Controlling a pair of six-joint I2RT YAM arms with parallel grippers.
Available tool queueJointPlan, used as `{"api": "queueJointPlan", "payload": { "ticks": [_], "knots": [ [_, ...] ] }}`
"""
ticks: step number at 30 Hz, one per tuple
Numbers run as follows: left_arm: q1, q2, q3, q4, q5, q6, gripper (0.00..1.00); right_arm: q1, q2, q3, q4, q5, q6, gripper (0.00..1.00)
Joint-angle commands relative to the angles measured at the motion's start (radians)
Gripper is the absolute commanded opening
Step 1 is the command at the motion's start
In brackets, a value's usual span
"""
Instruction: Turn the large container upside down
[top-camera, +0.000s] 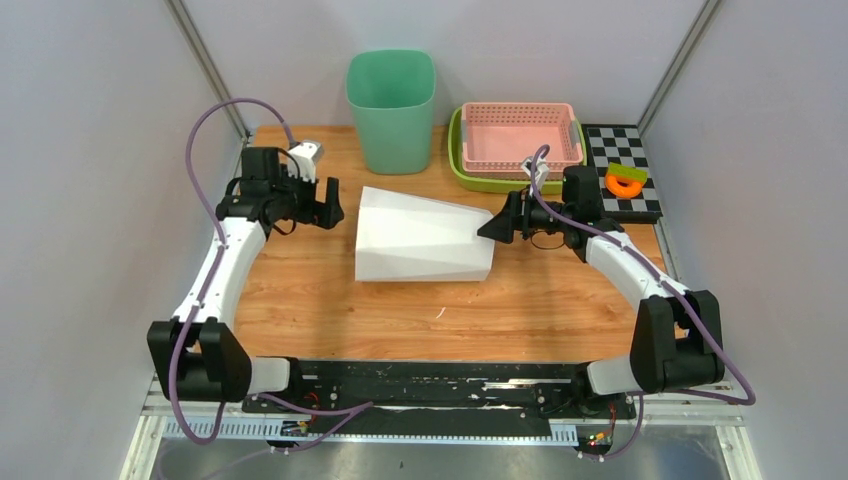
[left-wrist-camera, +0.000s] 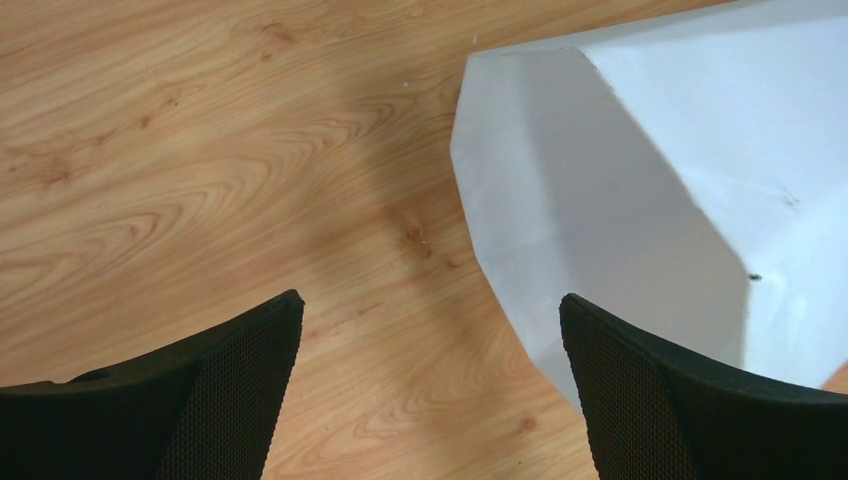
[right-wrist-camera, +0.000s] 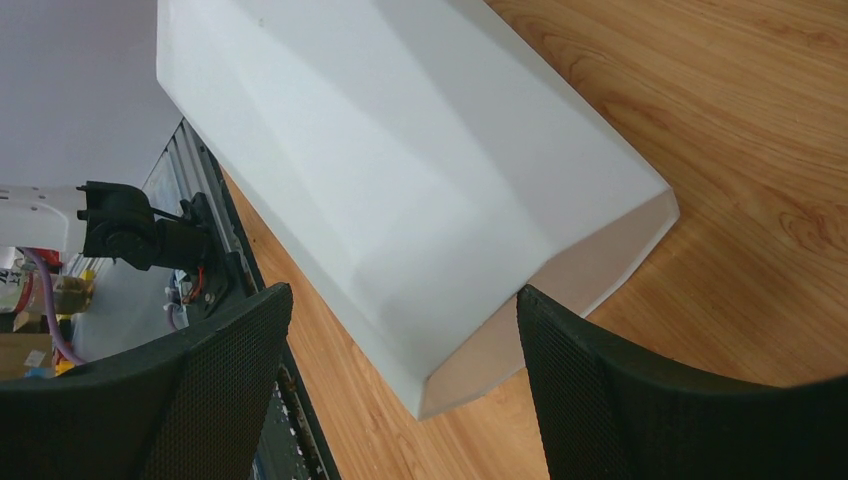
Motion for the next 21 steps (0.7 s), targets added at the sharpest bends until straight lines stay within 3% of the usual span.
{"api": "queueJointPlan", "payload": {
  "ticks": [1,10,16,21],
  "knots": [
    [0.014,-0.067,0.017,-0.064,0.103,0.0,1.0,0.001,-0.019,-0.018,0.018,-0.013,-0.021,0.85],
    [0.015,-0.144,0.015,-0.161,0.376,0.025,1.0,-0.009,-0.016,-0.017,0.014,0.004,-0.015,0.85],
    [0.015,-0.132,-0.018,-0.137,0.413,0.005,0.99,-0.013,-0.022,-0.017,0.009,0.018,-0.014,0.85],
    [0.015,-0.082,-0.045,-0.105,0.474,-0.021,0.92,-0.016,-0.018,-0.017,0.01,0.025,-0.006,0.85]
  ]
}}
